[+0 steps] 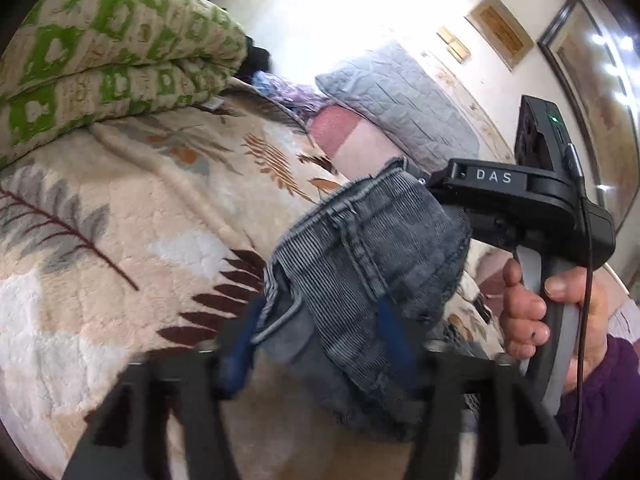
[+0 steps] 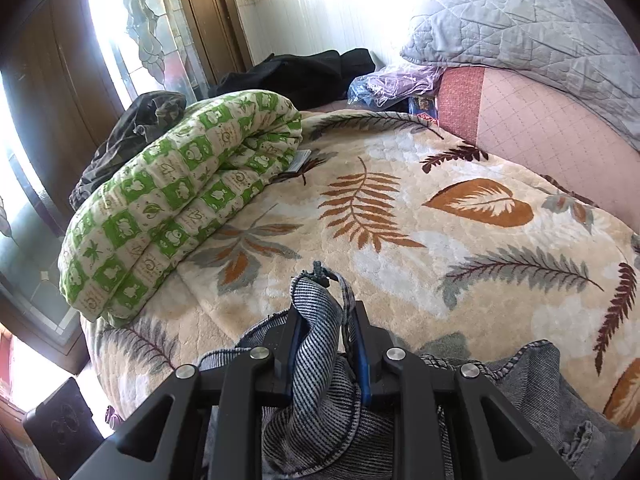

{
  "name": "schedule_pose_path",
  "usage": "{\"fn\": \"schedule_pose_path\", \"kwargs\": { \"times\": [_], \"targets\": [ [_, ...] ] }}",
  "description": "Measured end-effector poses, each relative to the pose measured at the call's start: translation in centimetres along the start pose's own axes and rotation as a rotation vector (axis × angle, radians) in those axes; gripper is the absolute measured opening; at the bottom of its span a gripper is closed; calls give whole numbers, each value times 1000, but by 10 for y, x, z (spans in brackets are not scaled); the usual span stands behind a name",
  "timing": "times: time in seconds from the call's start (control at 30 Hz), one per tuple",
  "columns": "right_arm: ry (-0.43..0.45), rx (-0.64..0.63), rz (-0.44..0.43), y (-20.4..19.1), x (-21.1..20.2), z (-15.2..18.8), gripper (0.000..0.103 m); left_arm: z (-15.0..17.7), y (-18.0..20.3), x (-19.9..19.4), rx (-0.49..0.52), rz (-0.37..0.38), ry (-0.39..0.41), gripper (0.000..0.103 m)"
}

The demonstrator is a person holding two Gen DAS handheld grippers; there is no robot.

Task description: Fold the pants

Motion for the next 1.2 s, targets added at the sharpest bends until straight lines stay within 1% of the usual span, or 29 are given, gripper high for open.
{"fn": "schedule_pose_path", "kwargs": {
  "times": [0.03, 0.07, 0.23, 0.27, 0.37, 0.5, 0.7, 0.73, 0.83, 0.9, 1.03, 1.2],
  "targets": [
    [1, 1, 2, 1, -2, 0, 24, 0, 1, 1, -1, 15, -5, 40],
    [3, 1, 4, 2, -4, 1, 24, 1, 2, 0, -1, 22, -7, 35],
    [13, 5, 9, 6, -15, 5, 24, 0, 8, -2, 3, 39, -16, 24],
    [15, 5, 9, 6, -17, 7, 24, 0, 8, -3, 2, 40, -17, 23],
    [24, 11, 8, 7, -23, 9, 24, -1, 15, -7, 28, 37, -17, 22],
    [47, 29, 6, 16, -36, 9, 24, -2, 32, -9, 106, 22, -17, 22],
    [93, 98, -8, 43, -62, 12, 23, 1, 72, -12, 228, 18, -33, 22],
    [103, 108, -10, 49, -68, 12, 18, 4, 82, -11, 246, 26, -43, 22],
    [138, 155, -21, 74, -87, 17, 18, 14, 110, -4, 319, 31, -68, 22],
    [153, 193, -35, 92, -98, 22, 18, 21, 128, 3, 355, 49, -85, 22],
    [176, 256, -37, 130, -112, 38, 16, 42, 165, 24, 416, 87, -149, 22],
    [196, 395, -62, 186, -127, 66, 16, 70, 200, 49, 495, 119, -228, 22]
  ]
}}
Point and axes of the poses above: each gripper's, at about its wrist camera, not at the fingertips, and x roughly the way its jaws point, y to its right, z to its underside, the point moved 10 cm from there along x, roughly the way its jaws point, and after that the axes turned 9 degrees about z, right-handed, at the moved point
